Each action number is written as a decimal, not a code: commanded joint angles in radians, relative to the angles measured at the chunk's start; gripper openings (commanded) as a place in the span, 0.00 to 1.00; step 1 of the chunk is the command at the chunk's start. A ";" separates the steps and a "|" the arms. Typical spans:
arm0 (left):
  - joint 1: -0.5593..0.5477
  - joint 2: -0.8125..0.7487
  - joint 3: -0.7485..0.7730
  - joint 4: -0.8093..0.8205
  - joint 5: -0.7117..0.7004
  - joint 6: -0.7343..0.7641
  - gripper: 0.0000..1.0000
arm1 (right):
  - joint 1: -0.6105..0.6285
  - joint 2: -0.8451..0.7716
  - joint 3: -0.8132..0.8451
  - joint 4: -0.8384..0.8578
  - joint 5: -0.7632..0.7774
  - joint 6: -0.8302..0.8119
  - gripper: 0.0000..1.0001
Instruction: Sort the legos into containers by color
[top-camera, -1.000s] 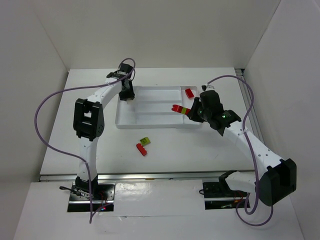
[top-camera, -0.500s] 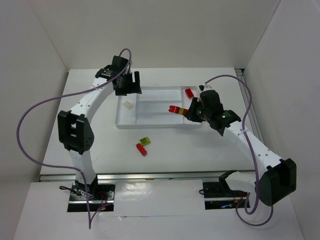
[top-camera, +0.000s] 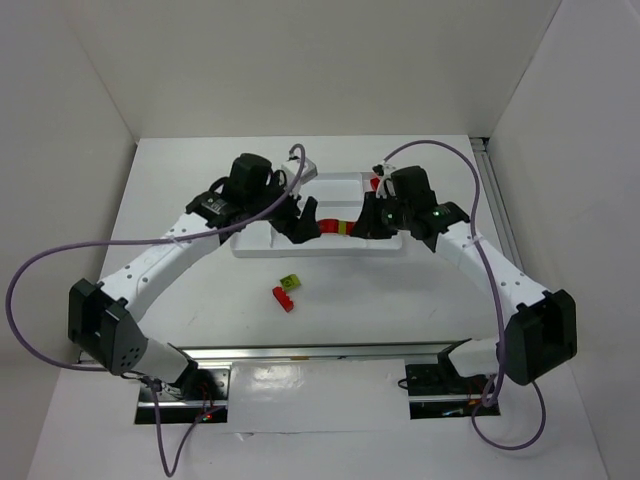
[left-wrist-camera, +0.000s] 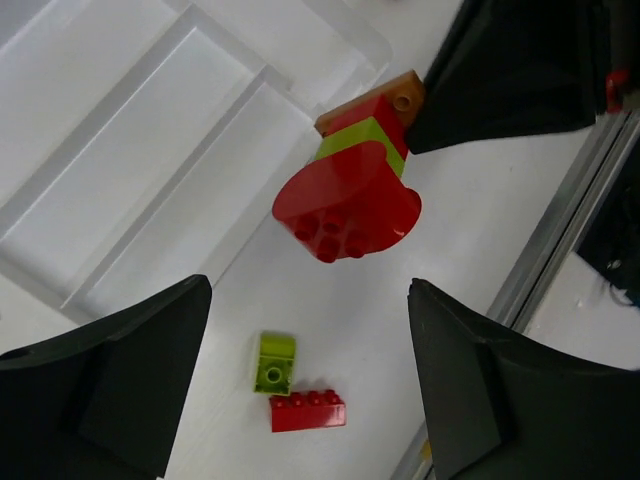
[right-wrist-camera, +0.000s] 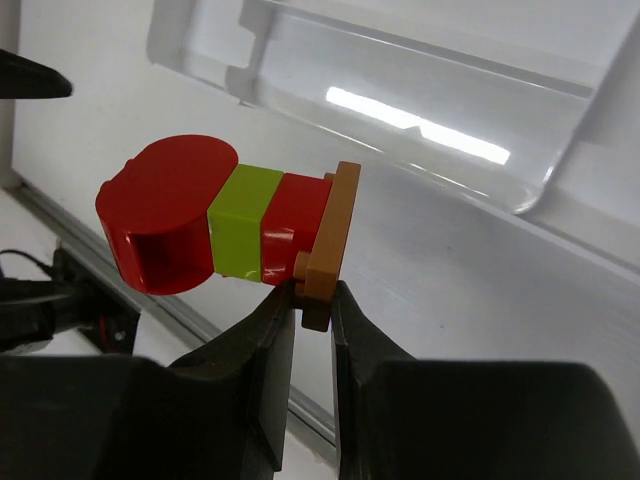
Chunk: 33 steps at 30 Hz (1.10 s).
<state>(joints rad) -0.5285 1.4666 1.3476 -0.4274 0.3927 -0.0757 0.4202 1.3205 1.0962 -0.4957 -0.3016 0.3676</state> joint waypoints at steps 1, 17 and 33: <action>-0.027 -0.074 -0.050 0.142 0.034 0.200 0.93 | -0.021 0.022 0.071 -0.049 -0.169 -0.048 0.00; -0.151 -0.106 -0.097 0.165 0.005 0.359 0.94 | -0.041 0.083 0.082 -0.089 -0.499 -0.114 0.00; -0.172 -0.140 -0.127 0.075 -0.028 0.396 0.79 | -0.080 0.129 0.082 -0.058 -0.617 -0.124 0.00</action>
<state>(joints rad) -0.6960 1.3560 1.2072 -0.3672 0.3695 0.2924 0.3485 1.4521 1.1336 -0.5686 -0.8764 0.2626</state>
